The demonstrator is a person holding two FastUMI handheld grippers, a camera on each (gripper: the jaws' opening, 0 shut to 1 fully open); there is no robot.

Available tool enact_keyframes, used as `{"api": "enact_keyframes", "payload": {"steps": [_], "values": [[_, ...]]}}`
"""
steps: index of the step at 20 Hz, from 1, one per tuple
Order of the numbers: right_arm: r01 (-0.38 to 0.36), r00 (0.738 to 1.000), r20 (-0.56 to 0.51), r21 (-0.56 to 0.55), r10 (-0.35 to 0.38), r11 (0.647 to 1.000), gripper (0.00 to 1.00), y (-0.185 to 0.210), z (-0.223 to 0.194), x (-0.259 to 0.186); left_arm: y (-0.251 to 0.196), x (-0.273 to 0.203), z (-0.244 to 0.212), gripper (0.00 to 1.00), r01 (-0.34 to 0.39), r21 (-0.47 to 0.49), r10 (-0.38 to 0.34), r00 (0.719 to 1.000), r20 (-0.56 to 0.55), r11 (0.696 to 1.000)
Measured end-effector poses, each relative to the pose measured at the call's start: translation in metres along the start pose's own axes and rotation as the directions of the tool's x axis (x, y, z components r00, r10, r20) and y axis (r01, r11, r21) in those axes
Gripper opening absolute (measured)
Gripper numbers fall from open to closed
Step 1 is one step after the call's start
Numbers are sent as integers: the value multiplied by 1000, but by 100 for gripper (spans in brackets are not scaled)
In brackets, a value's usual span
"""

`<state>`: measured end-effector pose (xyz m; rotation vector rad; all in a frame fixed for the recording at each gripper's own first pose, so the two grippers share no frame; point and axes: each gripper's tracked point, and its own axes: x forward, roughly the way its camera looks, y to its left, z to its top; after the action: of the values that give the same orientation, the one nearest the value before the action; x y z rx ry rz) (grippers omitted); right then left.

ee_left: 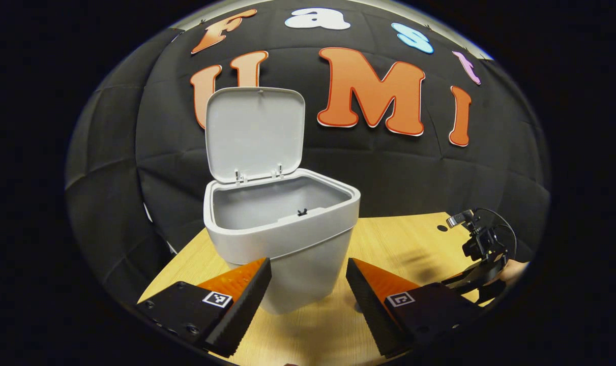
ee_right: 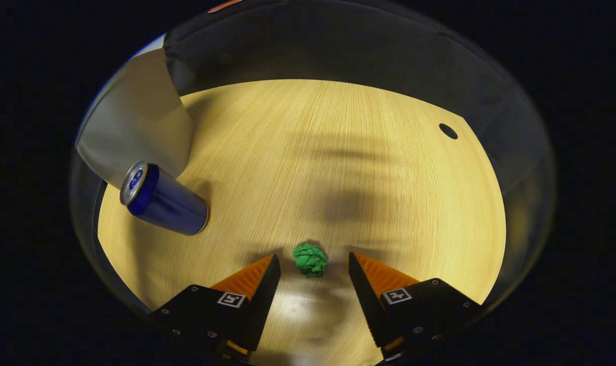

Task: Press the lid of the desktop garbage bin to open it, pick up the crumpled paper on the desktop and throw it into the bin, then pick up the pop can on the desktop and drop it into the bin, and finally close the garbage bin lid.

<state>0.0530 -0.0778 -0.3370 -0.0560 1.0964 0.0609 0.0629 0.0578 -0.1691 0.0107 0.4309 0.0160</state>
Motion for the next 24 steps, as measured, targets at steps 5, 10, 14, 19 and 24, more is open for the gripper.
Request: {"api": "enact_keyframes", "payload": {"steps": [5,10,14,19,24], "values": [[1,1000,-29,13,0,1000,58,-13,12,3,3,4,-5,94,-10,-5,10,1000,-19,1000],[-33,999,-28,27,34,999,21,-5,2,11,9,2,-7,92,-22,7,22,999,-27,1000],[9,1000,0,13,-9,1000,10,-15,10,5,9,-2,-11,94,-23,5,23,999,-39,1000],[-31,996,91,45,27,998,5,4,34,-41,13,-12,-6,94,-27,24,27,999,-21,999],[-97,934,348,34,80,995,5,2,131,-154,18,-32,1,94,-22,8,22,1000,12,1000]]}}
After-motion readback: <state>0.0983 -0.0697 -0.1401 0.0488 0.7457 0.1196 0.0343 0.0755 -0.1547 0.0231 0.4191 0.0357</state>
